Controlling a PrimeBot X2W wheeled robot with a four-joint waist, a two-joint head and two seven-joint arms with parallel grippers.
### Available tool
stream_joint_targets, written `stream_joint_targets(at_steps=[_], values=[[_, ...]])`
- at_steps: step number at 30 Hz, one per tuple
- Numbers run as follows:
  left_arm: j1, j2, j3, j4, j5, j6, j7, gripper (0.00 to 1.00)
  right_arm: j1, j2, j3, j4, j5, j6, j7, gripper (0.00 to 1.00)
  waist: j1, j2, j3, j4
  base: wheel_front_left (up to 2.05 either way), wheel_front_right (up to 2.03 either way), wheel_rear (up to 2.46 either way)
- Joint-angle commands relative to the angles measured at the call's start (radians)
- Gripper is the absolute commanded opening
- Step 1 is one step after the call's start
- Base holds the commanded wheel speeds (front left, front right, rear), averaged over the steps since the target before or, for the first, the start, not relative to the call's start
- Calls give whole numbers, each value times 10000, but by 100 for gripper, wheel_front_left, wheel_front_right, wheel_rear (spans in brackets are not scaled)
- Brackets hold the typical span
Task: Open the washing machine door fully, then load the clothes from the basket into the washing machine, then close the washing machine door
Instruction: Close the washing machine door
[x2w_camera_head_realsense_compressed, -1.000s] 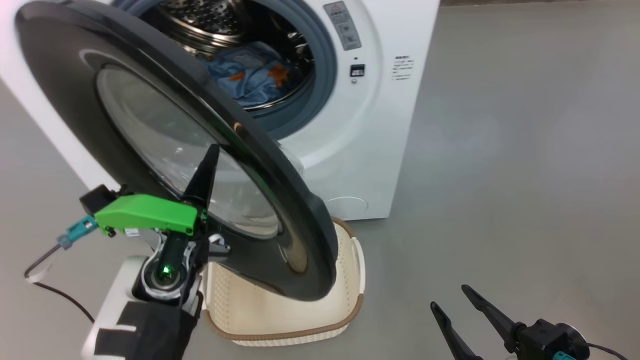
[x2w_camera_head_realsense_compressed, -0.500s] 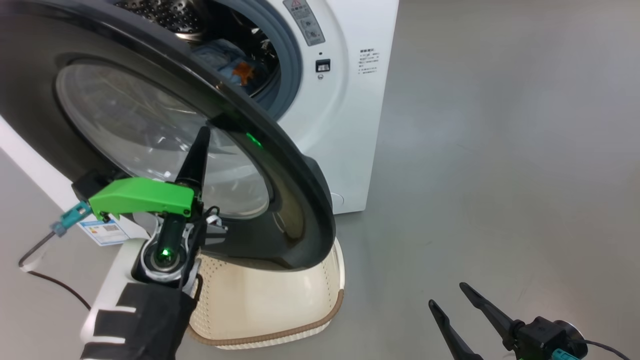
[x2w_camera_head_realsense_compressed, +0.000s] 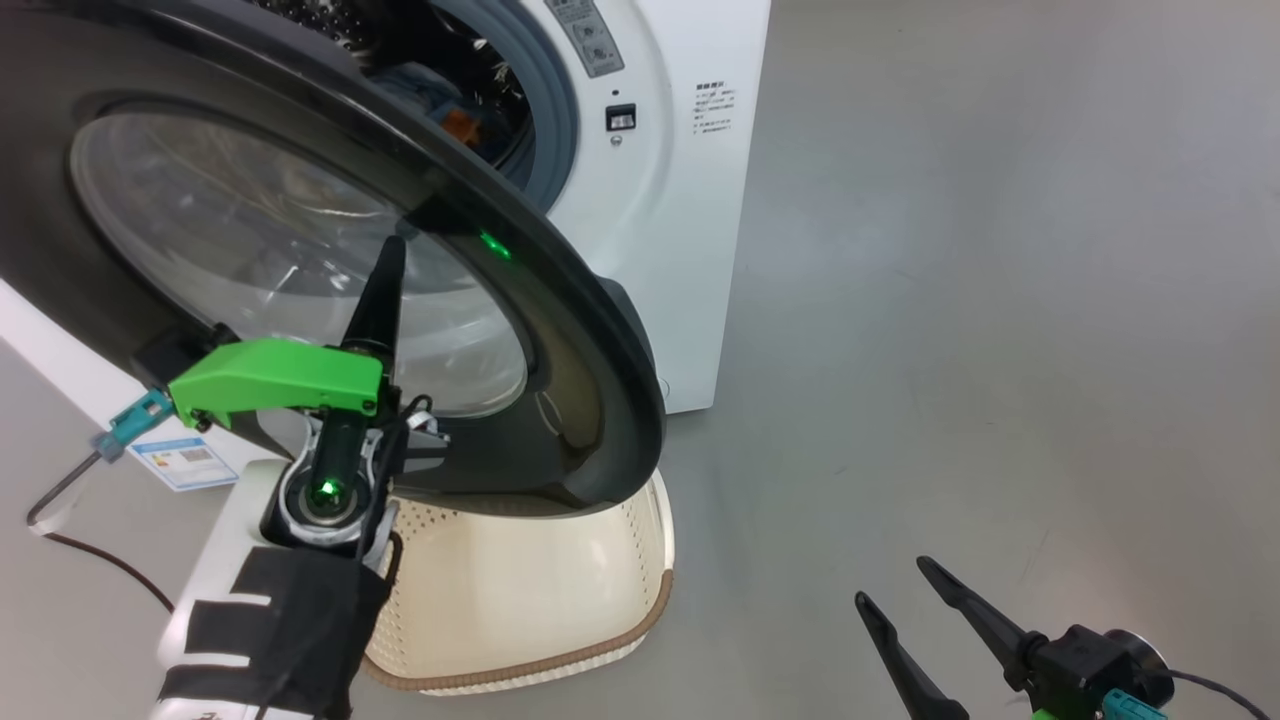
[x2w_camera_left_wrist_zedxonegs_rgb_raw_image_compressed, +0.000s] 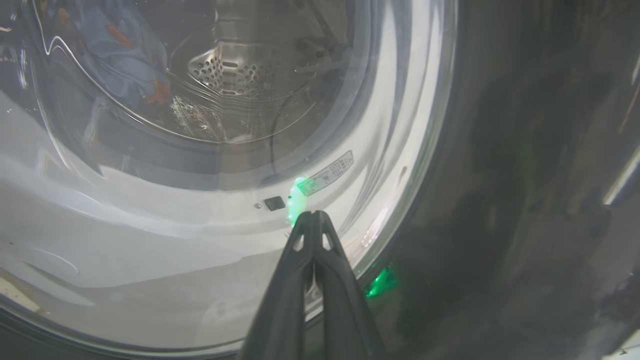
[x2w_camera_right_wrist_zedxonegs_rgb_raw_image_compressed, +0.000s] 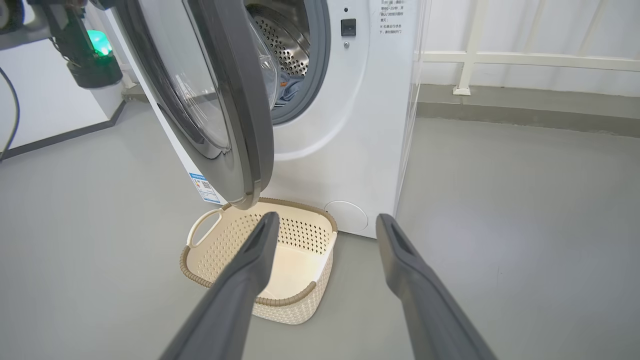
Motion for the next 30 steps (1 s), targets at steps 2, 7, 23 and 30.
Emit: stream_joint_targets(at_steps=[2, 7, 23, 30], values=[[-478, 231, 253, -115, 141, -99, -85, 0, -299, -168, 243, -204, 109, 16, -49, 100, 0, 0, -47, -54, 0, 0, 0], [-475, 279, 280, 35, 119, -99, -122, 0, -333, -131, 269, -166, 102, 16, -49, 100, 0, 0, -101, -109, 0, 0, 0], [725, 878, -164, -315, 879, -99, -619, 17, -174, 166, -49, -115, 60, 16, -49, 100, 0, 0, -459, 324, 0, 0, 0], [1849, 1572, -717, -998, 2532, 134, -1441, 100, -38, 357, -324, -106, -39, 16, -49, 100, 0, 0, -786, 714, 0, 0, 0]])
